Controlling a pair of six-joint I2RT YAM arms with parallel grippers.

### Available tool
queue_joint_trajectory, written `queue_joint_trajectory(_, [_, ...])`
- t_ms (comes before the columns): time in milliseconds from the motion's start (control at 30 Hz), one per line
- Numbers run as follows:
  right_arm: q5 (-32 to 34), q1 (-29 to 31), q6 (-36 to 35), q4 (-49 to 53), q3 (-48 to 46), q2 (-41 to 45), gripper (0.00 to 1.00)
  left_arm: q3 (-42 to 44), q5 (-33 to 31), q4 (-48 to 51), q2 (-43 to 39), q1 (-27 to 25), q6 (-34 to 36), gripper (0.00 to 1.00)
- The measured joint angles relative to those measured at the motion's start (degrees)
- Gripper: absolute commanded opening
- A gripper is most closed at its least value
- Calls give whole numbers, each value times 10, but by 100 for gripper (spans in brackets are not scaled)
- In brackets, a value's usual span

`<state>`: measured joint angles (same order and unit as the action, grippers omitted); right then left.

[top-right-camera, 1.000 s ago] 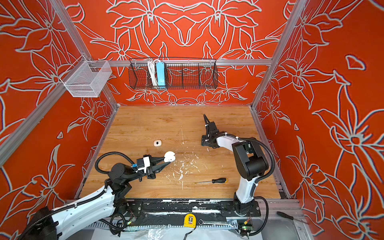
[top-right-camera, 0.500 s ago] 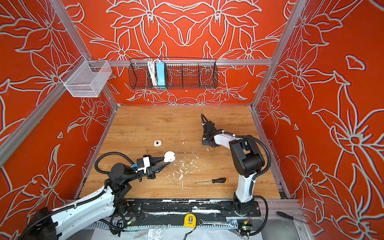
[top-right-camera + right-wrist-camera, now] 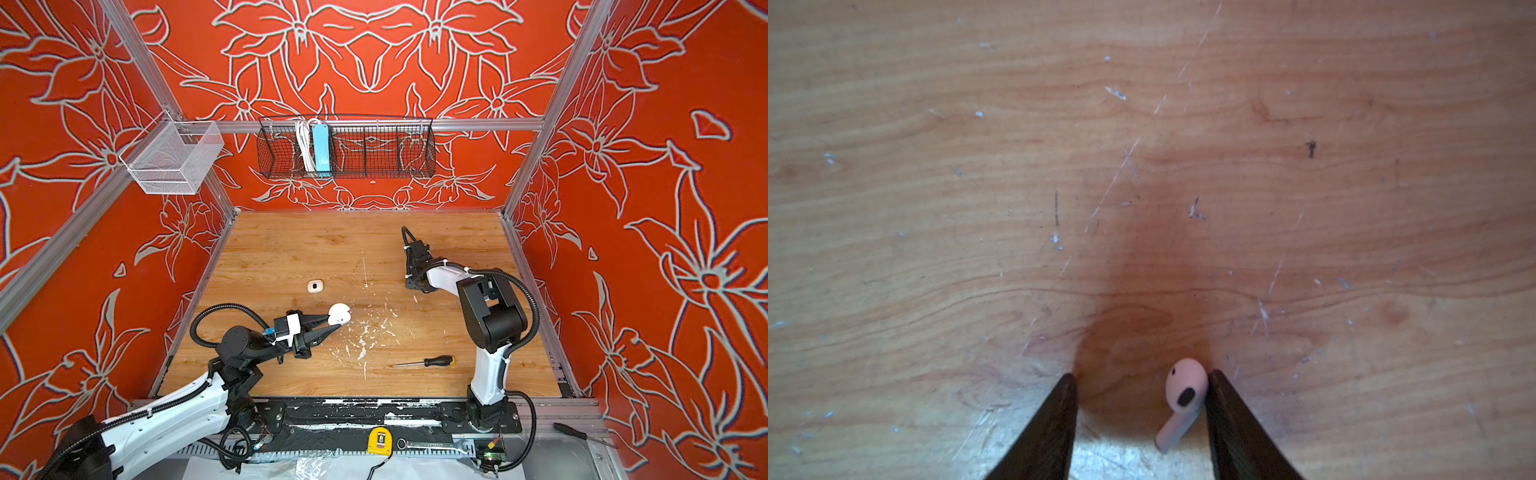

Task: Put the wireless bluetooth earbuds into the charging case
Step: 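Lower the right gripper and close it on the earbud's stem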

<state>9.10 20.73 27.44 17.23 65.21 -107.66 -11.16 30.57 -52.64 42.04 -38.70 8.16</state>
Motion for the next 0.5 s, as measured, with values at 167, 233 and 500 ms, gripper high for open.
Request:
queue_joint_trajectory(167, [2, 0, 4, -1, 4, -3, 37, 0, 0, 4, -1, 0, 0, 0])
queue_joint_trajectory(233, [2, 0, 5, -3, 6, -6, 33, 0, -1, 7, -1, 0, 0, 0])
queue_joint_trajectory(500, [3, 0, 9, -14, 8, -10, 21, 0, -1, 8, -2, -1, 0, 0])
